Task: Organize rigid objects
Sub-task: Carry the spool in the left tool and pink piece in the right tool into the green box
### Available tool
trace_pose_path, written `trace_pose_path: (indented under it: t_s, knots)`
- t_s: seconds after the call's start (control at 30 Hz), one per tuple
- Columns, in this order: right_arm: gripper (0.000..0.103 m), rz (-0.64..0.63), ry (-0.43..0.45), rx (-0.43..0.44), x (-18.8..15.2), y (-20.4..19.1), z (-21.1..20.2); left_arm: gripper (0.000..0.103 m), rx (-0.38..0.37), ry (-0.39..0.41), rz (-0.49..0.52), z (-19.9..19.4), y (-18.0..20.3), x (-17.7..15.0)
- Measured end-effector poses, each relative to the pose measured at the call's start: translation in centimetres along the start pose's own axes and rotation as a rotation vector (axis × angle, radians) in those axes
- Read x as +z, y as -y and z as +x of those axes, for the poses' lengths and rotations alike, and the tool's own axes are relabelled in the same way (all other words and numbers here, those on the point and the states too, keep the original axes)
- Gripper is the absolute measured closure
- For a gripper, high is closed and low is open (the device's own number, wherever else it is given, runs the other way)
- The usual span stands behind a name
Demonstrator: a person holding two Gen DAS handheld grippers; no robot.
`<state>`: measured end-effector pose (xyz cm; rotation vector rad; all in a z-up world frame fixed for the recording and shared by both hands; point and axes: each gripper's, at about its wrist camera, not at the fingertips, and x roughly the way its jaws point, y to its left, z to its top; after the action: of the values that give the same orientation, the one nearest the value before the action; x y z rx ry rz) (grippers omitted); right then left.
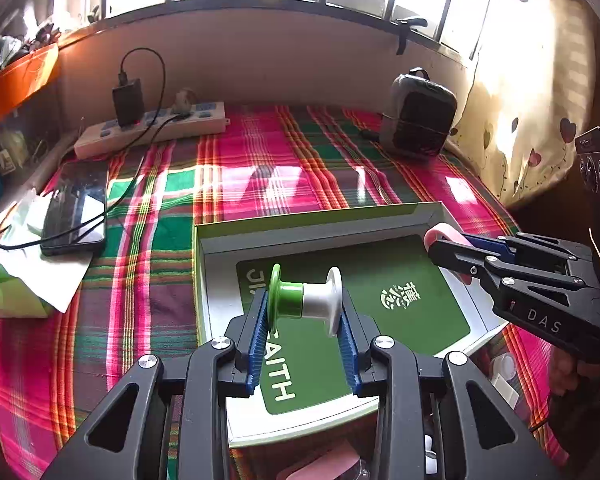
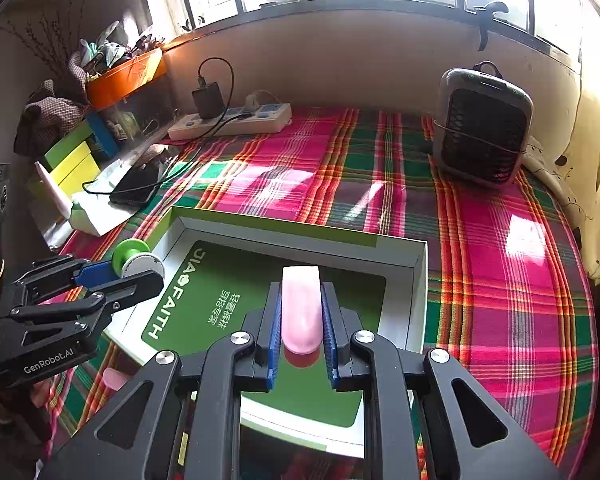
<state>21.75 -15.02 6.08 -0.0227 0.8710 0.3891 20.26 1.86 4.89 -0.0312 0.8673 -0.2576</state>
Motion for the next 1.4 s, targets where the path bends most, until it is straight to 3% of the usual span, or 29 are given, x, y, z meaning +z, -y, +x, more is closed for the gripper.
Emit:
trace_pose_path:
  t_s: [0.43,1.4]
  knots:
    - [0.084,0.011,-0.07,-0.032,1.1,1.1,5.1,0.072,0.018,-0.054,0.006,4.2,-0.2,1.1]
    - [0.084,-0.012,-0.113,-0.092,2.0,0.8,7.1,0.072,0.082,-0.069,0.047,5.8,0.0,1.2]
